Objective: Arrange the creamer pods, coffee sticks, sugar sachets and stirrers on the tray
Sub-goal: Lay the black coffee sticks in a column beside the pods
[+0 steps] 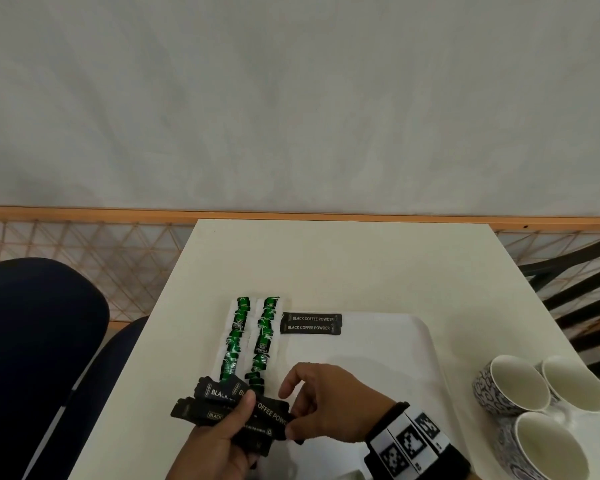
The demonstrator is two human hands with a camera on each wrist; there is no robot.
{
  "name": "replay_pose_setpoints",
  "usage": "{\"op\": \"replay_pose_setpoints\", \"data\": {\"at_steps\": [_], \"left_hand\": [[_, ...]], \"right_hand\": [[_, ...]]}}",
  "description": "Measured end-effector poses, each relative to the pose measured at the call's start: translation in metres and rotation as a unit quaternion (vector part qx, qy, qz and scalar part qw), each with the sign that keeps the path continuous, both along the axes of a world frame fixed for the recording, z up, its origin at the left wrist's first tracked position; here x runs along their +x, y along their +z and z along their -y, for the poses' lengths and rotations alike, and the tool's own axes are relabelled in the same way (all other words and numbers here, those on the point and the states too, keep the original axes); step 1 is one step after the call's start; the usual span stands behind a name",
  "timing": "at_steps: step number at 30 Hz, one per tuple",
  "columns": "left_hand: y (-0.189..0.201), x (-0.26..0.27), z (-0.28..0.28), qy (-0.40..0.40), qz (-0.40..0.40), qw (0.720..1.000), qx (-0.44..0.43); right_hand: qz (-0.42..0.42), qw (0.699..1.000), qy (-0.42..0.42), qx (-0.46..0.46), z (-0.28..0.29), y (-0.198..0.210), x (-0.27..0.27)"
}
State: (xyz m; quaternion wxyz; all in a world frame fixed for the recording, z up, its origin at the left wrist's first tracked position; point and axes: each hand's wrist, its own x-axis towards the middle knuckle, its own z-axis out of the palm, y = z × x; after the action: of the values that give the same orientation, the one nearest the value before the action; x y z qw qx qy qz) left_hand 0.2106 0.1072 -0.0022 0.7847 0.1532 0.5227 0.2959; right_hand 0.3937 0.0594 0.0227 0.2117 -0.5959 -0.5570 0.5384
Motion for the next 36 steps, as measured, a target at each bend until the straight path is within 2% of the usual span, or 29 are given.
{"op": "replay_pose_setpoints", "data": {"at_steps": [4,8,10,12,14,28,36], "left_hand": [[-0.001,0.002,0.001,0.013,-0.006,1.000,-0.001],[0.000,-0.003,-0.001,0.026,-0.011,0.999,-0.018],[0.002,-0.005,-0.001,0.020,0.003,1.000,-0.021],[0.004,-0.005,-0.001,0.011,-0.004,1.000,-0.019],[0.005,-0.002,0.000,0.000,-0.018,1.000,-0.017],[0.010,-0.003,-0.001,-0.016,-0.010,1.000,-0.013],[0.015,-0.001,0.001,-0.023,0.018,0.999,-0.015]], "right_hand": [[-0.009,1.000,-0.023,0.009,0.000,-0.002,0.008],[0.008,0.995,-0.095,0.014,-0.006,-0.011,0.035],[0.090,0.984,-0.149,0.045,-0.015,-0.022,0.053],[0.186,0.960,-0.203,0.059,-0.023,-0.033,0.068],[0.231,0.946,-0.223,0.045,-0.030,-0.041,0.077],[0.285,0.923,-0.252,0.059,-0.067,-0.074,0.069],[0.269,0.914,-0.292,0.077,-0.060,-0.074,0.062]]}}
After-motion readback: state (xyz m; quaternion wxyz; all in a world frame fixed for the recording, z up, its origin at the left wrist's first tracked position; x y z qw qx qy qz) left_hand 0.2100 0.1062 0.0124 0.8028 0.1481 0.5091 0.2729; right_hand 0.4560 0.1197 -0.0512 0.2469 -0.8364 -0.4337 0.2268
